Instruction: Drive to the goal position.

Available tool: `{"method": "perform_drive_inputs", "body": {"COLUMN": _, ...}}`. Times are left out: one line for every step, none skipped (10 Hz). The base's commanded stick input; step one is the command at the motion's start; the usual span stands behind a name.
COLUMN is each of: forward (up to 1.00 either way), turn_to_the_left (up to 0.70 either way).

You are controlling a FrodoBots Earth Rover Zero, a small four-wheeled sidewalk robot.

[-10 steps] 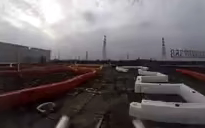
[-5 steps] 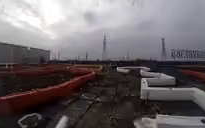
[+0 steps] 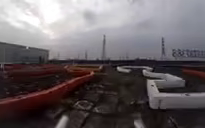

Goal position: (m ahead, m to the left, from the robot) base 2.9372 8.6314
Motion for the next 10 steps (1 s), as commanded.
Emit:
{"method": "perform_drive_inputs", "body": {"forward": 0.7, "turn_to_the_left": 0.0}}
{"method": "perform_drive_inputs", "body": {"forward": 0.7, "turn_to_the_left": 0.0}}
{"method": "perform_drive_inputs", "body": {"forward": 0.7, "turn_to_the_left": 0.0}}
{"method": "perform_drive_inputs", "body": {"forward": 0.7, "turn_to_the_left": 0.0}}
{"method": "perform_drive_inputs", "body": {"forward": 0.7, "turn_to_the_left": 0.0}}
{"method": "perform_drive_inputs", "body": {"forward": 0.7, "turn_to_the_left": 0.0}}
{"method": "perform_drive_inputs", "body": {"forward": 0.7, "turn_to_the_left": 0.0}}
{"method": "perform_drive_inputs", "body": {"forward": 0.7, "turn_to_the_left": 0.0}}
{"method": "perform_drive_inputs", "body": {"forward": 0.7, "turn_to_the_left": 0.0}}
{"method": "perform_drive_inputs", "body": {"forward": 0.7, "turn_to_the_left": 0.0}}
